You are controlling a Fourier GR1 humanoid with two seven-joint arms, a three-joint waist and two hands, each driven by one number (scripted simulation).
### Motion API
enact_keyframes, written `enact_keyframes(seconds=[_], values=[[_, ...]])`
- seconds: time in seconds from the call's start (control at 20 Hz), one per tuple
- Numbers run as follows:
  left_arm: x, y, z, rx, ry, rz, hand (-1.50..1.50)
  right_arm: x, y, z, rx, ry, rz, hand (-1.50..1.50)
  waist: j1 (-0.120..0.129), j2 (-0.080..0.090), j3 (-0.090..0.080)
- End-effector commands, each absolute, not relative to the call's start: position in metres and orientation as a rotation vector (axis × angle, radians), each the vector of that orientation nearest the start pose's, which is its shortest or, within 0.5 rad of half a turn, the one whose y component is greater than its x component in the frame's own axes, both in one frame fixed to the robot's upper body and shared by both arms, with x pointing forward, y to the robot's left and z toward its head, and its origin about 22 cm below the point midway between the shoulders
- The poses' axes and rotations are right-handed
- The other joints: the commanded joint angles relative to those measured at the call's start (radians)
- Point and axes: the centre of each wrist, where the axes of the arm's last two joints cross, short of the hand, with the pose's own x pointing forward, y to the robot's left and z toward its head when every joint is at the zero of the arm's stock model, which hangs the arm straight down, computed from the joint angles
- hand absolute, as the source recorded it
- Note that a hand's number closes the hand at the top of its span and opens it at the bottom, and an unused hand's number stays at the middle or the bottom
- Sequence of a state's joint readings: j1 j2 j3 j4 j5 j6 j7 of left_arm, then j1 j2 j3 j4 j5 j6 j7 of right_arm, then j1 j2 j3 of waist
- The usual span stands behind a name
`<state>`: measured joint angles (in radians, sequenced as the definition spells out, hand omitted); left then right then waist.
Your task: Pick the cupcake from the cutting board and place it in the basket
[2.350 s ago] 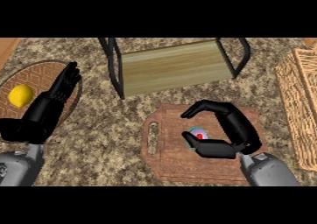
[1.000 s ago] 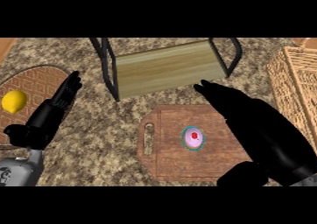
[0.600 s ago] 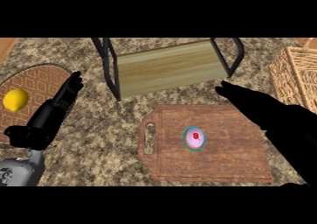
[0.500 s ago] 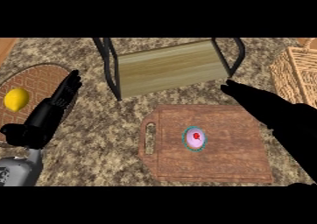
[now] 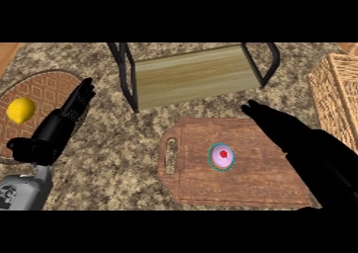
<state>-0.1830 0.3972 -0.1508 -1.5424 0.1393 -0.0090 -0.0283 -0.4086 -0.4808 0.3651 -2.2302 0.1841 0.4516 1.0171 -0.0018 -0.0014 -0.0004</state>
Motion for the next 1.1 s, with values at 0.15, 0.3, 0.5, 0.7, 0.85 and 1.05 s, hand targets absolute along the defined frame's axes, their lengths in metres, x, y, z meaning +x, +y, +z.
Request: enact_keyframes(seconds=[0.15,0.3,0.5,0.7,0.85,1.05], values=[[0.270,0.254,0.064,0.040,-1.685,-0.394,0.00,0.216,-0.182,0.165,-0.579,-1.329,1.095,-1.50,0.005,0.001,0.001],[0.278,0.268,0.063,0.030,-1.684,-0.382,0.00,0.227,-0.176,0.147,-0.619,-1.332,1.091,-1.50,0.004,0.002,0.001],[0.294,0.279,0.064,0.029,-1.690,-0.354,0.00,0.237,-0.163,0.140,-0.630,-1.337,1.091,-1.50,0.002,0.002,0.000],[0.284,0.272,0.053,0.055,-1.690,-0.382,0.00,0.230,-0.168,0.119,-0.610,-1.378,1.072,-1.50,0.002,0.001,0.000],[0.271,0.248,0.052,0.034,-1.699,-0.378,0.00,0.227,-0.157,0.129,-0.581,-1.389,1.097,-1.50,0.004,0.001,0.000],[0.282,0.258,0.055,0.026,-1.693,-0.383,0.00,0.230,-0.151,0.128,-0.537,-1.412,1.093,-1.50,0.002,0.001,0.000]])
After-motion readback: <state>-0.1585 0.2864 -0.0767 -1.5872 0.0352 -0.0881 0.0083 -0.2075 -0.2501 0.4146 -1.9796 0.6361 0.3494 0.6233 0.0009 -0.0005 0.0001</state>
